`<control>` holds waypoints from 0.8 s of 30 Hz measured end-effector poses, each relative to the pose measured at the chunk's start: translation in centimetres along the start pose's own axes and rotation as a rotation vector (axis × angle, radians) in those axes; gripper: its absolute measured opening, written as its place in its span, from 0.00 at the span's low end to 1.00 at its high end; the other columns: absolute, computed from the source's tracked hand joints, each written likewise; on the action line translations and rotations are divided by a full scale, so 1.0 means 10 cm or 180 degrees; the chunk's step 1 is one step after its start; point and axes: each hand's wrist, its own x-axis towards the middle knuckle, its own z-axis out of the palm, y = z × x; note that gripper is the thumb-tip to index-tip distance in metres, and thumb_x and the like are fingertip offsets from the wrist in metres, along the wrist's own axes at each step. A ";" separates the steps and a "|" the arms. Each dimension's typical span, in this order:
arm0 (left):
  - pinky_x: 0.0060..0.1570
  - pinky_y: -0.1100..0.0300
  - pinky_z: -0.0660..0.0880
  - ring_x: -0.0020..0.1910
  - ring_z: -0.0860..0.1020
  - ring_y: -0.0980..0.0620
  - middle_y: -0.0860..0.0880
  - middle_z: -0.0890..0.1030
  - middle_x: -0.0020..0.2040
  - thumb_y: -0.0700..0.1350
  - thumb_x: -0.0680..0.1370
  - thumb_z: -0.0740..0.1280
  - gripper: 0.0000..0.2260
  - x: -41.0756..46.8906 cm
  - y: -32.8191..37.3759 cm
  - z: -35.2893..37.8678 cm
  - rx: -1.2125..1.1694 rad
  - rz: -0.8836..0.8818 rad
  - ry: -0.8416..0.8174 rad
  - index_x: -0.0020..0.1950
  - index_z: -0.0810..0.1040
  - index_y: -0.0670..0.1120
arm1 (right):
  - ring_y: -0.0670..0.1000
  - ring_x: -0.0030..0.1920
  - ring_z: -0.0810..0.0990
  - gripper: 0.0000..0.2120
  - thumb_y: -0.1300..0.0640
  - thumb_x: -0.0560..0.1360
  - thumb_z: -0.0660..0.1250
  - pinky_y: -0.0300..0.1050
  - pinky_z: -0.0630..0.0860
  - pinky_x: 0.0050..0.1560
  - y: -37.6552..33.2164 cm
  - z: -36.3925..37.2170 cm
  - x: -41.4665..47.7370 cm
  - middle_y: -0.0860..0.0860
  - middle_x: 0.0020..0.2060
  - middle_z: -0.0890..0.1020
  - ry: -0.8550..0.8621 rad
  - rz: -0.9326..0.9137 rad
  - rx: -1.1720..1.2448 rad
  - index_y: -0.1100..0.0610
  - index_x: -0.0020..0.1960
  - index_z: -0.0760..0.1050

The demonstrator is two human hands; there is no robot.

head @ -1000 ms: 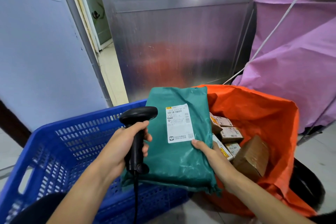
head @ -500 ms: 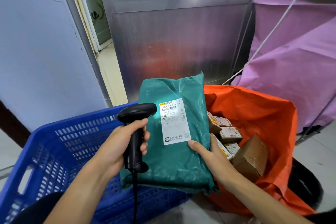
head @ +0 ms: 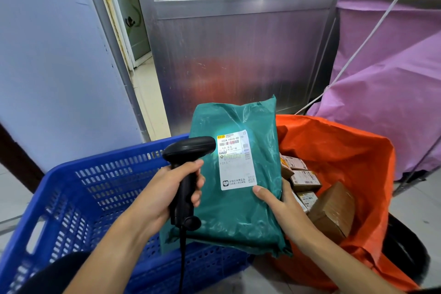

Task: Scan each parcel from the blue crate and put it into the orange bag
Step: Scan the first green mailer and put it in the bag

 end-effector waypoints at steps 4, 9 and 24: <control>0.30 0.56 0.71 0.26 0.70 0.47 0.43 0.76 0.36 0.47 0.78 0.71 0.10 0.00 0.00 0.02 0.0086 0.0033 0.0051 0.45 0.75 0.42 | 0.38 0.54 0.83 0.48 0.32 0.63 0.76 0.45 0.80 0.59 0.00 -0.01 -0.01 0.39 0.60 0.80 -0.0031 -0.0078 -0.0175 0.45 0.77 0.62; 0.31 0.55 0.71 0.27 0.71 0.48 0.43 0.76 0.36 0.46 0.80 0.70 0.09 0.00 -0.01 0.01 0.0159 0.0095 0.0109 0.45 0.76 0.42 | 0.34 0.54 0.82 0.49 0.30 0.61 0.74 0.39 0.79 0.54 0.00 -0.02 -0.03 0.37 0.61 0.79 -0.0104 -0.0229 -0.0335 0.42 0.76 0.61; 0.31 0.55 0.71 0.27 0.70 0.47 0.42 0.77 0.36 0.46 0.78 0.71 0.09 0.00 0.00 -0.02 0.0190 0.0185 0.0138 0.45 0.77 0.42 | 0.41 0.64 0.79 0.54 0.23 0.59 0.74 0.53 0.77 0.67 0.02 -0.01 -0.03 0.37 0.66 0.78 -0.0126 -0.0317 -0.0555 0.40 0.78 0.59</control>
